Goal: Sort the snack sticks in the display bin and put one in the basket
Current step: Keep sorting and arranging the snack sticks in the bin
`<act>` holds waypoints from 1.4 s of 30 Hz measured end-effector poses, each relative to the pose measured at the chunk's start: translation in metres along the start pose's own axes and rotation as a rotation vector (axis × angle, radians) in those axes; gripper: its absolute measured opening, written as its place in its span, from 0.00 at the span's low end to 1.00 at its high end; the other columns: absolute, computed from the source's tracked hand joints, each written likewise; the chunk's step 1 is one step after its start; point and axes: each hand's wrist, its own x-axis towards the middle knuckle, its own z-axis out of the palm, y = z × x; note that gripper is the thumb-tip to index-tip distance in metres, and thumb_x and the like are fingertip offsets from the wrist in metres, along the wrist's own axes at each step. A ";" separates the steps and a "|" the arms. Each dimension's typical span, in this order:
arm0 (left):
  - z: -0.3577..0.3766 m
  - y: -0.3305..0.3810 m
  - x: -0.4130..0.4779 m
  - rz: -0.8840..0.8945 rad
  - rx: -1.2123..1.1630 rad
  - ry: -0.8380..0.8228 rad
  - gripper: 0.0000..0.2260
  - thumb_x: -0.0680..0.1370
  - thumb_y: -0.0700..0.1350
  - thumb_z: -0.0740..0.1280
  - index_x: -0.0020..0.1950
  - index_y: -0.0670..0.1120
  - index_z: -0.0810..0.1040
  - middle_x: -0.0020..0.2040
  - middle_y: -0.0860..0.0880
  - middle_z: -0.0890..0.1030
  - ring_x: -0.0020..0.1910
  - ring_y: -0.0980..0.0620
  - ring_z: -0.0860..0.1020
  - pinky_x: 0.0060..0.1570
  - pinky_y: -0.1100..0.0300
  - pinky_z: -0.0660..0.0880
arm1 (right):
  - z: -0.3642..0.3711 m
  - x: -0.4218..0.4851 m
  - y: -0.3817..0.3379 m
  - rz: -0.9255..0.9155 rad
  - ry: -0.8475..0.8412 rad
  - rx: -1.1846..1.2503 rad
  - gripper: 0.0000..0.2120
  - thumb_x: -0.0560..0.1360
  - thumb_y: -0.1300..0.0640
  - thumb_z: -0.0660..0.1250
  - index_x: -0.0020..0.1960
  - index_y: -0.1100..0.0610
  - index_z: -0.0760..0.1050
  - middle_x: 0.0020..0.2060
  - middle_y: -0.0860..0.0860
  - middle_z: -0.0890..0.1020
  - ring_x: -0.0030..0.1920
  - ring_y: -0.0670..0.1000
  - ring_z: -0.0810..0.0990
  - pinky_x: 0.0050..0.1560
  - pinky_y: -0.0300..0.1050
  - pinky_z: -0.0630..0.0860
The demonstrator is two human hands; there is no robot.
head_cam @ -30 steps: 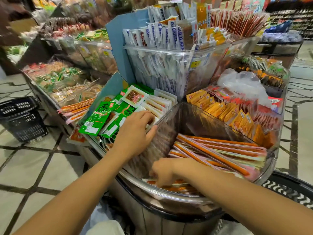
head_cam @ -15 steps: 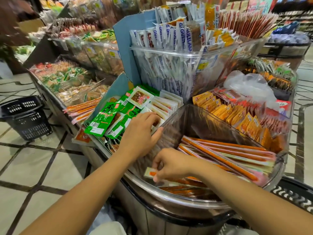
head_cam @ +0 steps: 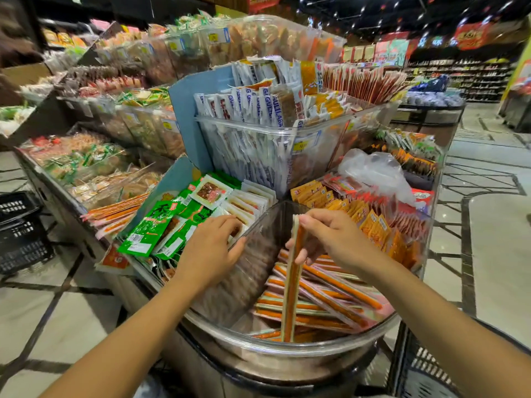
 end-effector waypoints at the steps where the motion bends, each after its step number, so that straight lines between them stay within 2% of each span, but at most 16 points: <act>1: 0.000 0.000 0.000 0.007 0.003 0.005 0.19 0.79 0.60 0.57 0.57 0.49 0.78 0.58 0.53 0.80 0.58 0.51 0.76 0.61 0.53 0.74 | -0.004 -0.002 -0.002 -0.005 0.027 -0.006 0.17 0.86 0.57 0.55 0.47 0.68 0.74 0.41 0.60 0.86 0.34 0.59 0.84 0.34 0.49 0.78; 4: -0.002 0.002 -0.001 0.058 0.053 0.068 0.12 0.80 0.54 0.64 0.54 0.47 0.80 0.57 0.51 0.80 0.57 0.49 0.77 0.58 0.52 0.75 | -0.012 -0.009 -0.009 -0.055 0.123 -0.043 0.15 0.86 0.58 0.53 0.49 0.66 0.72 0.40 0.59 0.87 0.32 0.59 0.84 0.31 0.47 0.76; 7: -0.008 0.012 -0.003 0.176 0.167 0.122 0.15 0.78 0.53 0.60 0.54 0.46 0.80 0.57 0.48 0.81 0.56 0.46 0.78 0.58 0.49 0.75 | -0.020 -0.016 -0.017 -0.109 0.207 -0.112 0.14 0.86 0.59 0.53 0.49 0.64 0.74 0.40 0.57 0.87 0.31 0.57 0.84 0.30 0.48 0.77; 10: -0.011 0.042 -0.014 0.191 0.099 0.103 0.15 0.79 0.56 0.58 0.53 0.49 0.81 0.53 0.53 0.81 0.53 0.51 0.77 0.55 0.53 0.73 | -0.026 -0.018 -0.023 -0.129 0.252 -0.132 0.14 0.86 0.60 0.53 0.50 0.66 0.73 0.40 0.56 0.87 0.32 0.58 0.85 0.33 0.52 0.79; 13: -0.011 0.077 -0.029 0.050 -0.231 -0.135 0.21 0.78 0.67 0.55 0.53 0.56 0.80 0.46 0.61 0.82 0.46 0.61 0.78 0.48 0.56 0.77 | -0.029 -0.019 -0.026 -0.139 0.287 -0.110 0.14 0.86 0.61 0.52 0.50 0.65 0.73 0.40 0.56 0.86 0.32 0.57 0.84 0.28 0.42 0.77; 15: -0.004 0.084 -0.037 0.032 -0.309 -0.336 0.22 0.75 0.72 0.55 0.54 0.60 0.78 0.44 0.64 0.81 0.44 0.64 0.79 0.46 0.58 0.78 | -0.030 -0.019 -0.027 -0.155 0.313 -0.100 0.14 0.86 0.61 0.52 0.51 0.66 0.74 0.40 0.55 0.86 0.31 0.54 0.84 0.30 0.42 0.79; 17: 0.000 0.082 -0.041 0.051 -0.336 -0.444 0.15 0.76 0.68 0.63 0.50 0.59 0.78 0.40 0.63 0.81 0.41 0.64 0.79 0.46 0.55 0.79 | -0.029 -0.018 -0.028 -0.152 0.333 -0.076 0.15 0.86 0.61 0.52 0.52 0.65 0.75 0.39 0.55 0.87 0.31 0.53 0.84 0.33 0.44 0.80; 19: 0.001 0.078 -0.042 0.038 -0.433 -0.478 0.07 0.78 0.57 0.69 0.45 0.55 0.79 0.37 0.61 0.81 0.37 0.62 0.81 0.45 0.52 0.80 | -0.026 -0.017 -0.027 -0.115 0.329 0.002 0.15 0.86 0.61 0.52 0.52 0.64 0.76 0.39 0.55 0.86 0.31 0.52 0.84 0.33 0.43 0.80; 22: -0.002 0.079 -0.042 0.071 -0.431 -0.465 0.06 0.79 0.53 0.68 0.44 0.53 0.78 0.38 0.57 0.81 0.37 0.59 0.81 0.43 0.50 0.79 | -0.017 -0.018 -0.023 -0.051 0.292 0.084 0.11 0.85 0.63 0.55 0.53 0.64 0.76 0.40 0.53 0.86 0.33 0.52 0.84 0.35 0.44 0.81; 24: -0.003 0.079 -0.043 0.072 -0.446 -0.429 0.06 0.80 0.52 0.67 0.45 0.54 0.76 0.37 0.58 0.81 0.37 0.58 0.80 0.43 0.50 0.79 | -0.010 -0.021 -0.014 -0.028 0.272 -0.005 0.06 0.82 0.63 0.62 0.52 0.63 0.77 0.39 0.53 0.85 0.35 0.53 0.85 0.39 0.48 0.83; 26: -0.003 0.078 -0.044 0.065 -0.461 -0.399 0.04 0.80 0.53 0.65 0.47 0.56 0.75 0.37 0.62 0.80 0.37 0.59 0.79 0.43 0.50 0.78 | -0.001 -0.025 -0.003 0.001 0.220 -0.140 0.01 0.79 0.64 0.68 0.50 0.60 0.78 0.38 0.54 0.84 0.35 0.50 0.85 0.39 0.46 0.83; 28: -0.003 0.077 -0.046 0.060 -0.423 -0.378 0.03 0.80 0.54 0.64 0.49 0.56 0.74 0.36 0.62 0.79 0.38 0.59 0.79 0.44 0.48 0.78 | 0.007 -0.029 0.008 0.031 0.174 -0.212 0.03 0.77 0.63 0.71 0.45 0.56 0.80 0.34 0.52 0.84 0.33 0.47 0.83 0.36 0.42 0.80; 33: -0.005 0.079 -0.045 -0.002 -0.460 -0.421 0.09 0.76 0.59 0.71 0.49 0.57 0.77 0.39 0.57 0.83 0.39 0.59 0.81 0.44 0.52 0.79 | 0.007 -0.024 0.015 0.005 0.279 -0.249 0.03 0.79 0.61 0.69 0.47 0.58 0.80 0.38 0.54 0.85 0.37 0.50 0.85 0.45 0.54 0.84; 36: -0.006 0.082 -0.045 -0.047 -0.521 -0.473 0.06 0.76 0.51 0.74 0.45 0.55 0.77 0.38 0.52 0.84 0.35 0.57 0.84 0.40 0.56 0.81 | -0.001 -0.022 0.011 0.011 0.334 -0.237 0.04 0.79 0.59 0.69 0.47 0.58 0.79 0.38 0.53 0.85 0.37 0.49 0.85 0.45 0.54 0.84; 39: -0.010 0.083 -0.046 -0.075 -0.575 -0.441 0.06 0.79 0.44 0.72 0.45 0.50 0.77 0.37 0.46 0.85 0.33 0.55 0.85 0.39 0.55 0.82 | -0.009 -0.023 0.013 -0.052 0.403 -0.560 0.12 0.76 0.48 0.72 0.38 0.54 0.77 0.31 0.49 0.81 0.33 0.48 0.80 0.38 0.49 0.80; 42: -0.012 0.082 -0.046 -0.092 -0.563 -0.406 0.05 0.79 0.43 0.71 0.45 0.47 0.77 0.38 0.44 0.83 0.32 0.55 0.84 0.39 0.54 0.82 | -0.010 -0.029 0.015 -0.327 0.470 -0.926 0.16 0.75 0.46 0.73 0.36 0.52 0.71 0.29 0.45 0.74 0.30 0.47 0.73 0.30 0.45 0.72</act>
